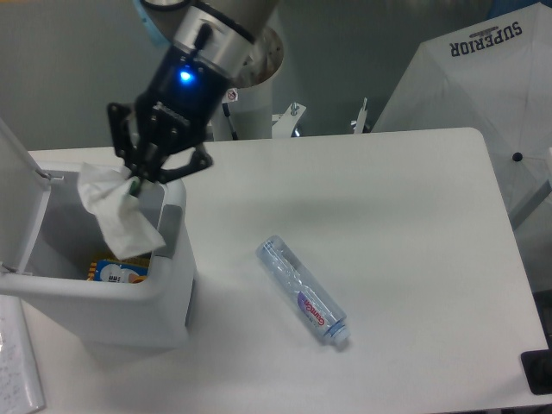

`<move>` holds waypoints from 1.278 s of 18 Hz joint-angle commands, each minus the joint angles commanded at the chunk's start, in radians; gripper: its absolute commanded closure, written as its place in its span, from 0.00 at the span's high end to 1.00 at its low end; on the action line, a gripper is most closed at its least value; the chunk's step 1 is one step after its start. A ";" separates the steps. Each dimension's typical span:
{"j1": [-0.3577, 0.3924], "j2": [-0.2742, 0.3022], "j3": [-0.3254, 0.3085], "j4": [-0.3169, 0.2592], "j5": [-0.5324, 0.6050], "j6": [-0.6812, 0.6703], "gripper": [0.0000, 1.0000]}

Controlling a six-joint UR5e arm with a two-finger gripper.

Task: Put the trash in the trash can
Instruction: 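Lift the bag and carry it over the white trash bin, then open the gripper to drop the bag into the bin, then move the empty gripper back away from the bin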

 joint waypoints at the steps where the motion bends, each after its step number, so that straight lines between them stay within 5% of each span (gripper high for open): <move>1: -0.017 -0.003 -0.002 0.000 0.002 -0.002 0.19; 3: -0.025 -0.012 -0.002 0.000 0.003 0.003 0.31; 4: -0.026 -0.017 -0.002 0.002 0.003 0.008 0.56; 5: -0.031 -0.024 -0.003 0.005 0.005 0.009 0.92; 6: -0.032 -0.023 -0.008 0.003 0.008 0.006 1.00; 14: -0.013 -0.075 0.037 0.020 0.052 0.006 1.00; 20: 0.185 -0.133 0.113 0.020 0.081 0.011 1.00; 23: 0.264 -0.208 0.150 0.023 0.084 0.070 1.00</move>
